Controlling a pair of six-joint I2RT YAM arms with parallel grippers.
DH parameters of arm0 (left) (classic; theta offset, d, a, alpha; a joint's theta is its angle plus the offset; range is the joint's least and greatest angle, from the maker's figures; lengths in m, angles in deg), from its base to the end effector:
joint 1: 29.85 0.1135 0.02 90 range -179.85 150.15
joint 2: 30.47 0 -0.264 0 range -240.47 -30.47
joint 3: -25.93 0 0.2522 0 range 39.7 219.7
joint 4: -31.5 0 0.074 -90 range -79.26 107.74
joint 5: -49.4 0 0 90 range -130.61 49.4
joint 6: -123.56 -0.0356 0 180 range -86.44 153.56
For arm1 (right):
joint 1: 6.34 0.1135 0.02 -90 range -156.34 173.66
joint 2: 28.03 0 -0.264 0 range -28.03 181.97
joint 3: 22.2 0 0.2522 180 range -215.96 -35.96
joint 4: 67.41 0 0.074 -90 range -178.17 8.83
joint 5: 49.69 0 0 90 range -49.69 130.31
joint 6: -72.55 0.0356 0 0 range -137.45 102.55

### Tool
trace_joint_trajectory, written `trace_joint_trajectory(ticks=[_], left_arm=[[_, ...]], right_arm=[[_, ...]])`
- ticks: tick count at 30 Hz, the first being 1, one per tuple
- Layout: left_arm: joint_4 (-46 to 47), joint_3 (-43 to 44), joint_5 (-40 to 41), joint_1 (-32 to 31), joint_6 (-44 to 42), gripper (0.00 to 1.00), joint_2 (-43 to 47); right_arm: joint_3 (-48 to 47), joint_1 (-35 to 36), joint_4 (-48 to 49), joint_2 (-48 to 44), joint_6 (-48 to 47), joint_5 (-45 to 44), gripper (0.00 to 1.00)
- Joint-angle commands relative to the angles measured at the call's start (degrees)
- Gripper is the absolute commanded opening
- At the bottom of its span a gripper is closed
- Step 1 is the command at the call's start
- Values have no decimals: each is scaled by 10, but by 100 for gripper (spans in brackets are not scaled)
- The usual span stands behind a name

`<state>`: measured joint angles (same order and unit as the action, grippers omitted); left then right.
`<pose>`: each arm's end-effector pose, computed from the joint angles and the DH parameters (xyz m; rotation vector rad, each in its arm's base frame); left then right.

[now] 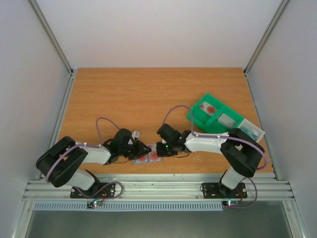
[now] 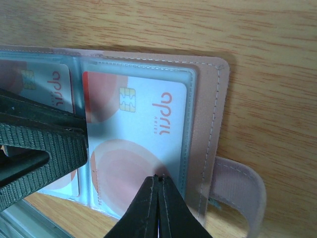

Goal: Take the credit cards out of the card holder

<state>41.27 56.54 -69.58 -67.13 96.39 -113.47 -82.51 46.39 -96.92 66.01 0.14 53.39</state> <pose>0.1639 -0.1464 0.1045 -0.2942 2.6620 -1.3367 0.1736 0.2414 0.1398 -0.9238 2.6630 0.6500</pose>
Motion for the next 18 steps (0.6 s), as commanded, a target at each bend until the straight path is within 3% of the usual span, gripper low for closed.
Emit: trace_joint_trajectory(ticks=[1, 10, 18], left_arm=[[-10, 6, 16, -9, 3, 23, -27], [-31, 9, 26, -10, 4, 24, -6], [-67, 17, 33, -10, -6, 24, 11]], right_arm=[[15, 4, -10, -1, 3, -16, 2], [-1, 4, -44, -47, -13, -29, 2], [-10, 4, -29, -18, -11, -7, 3]])
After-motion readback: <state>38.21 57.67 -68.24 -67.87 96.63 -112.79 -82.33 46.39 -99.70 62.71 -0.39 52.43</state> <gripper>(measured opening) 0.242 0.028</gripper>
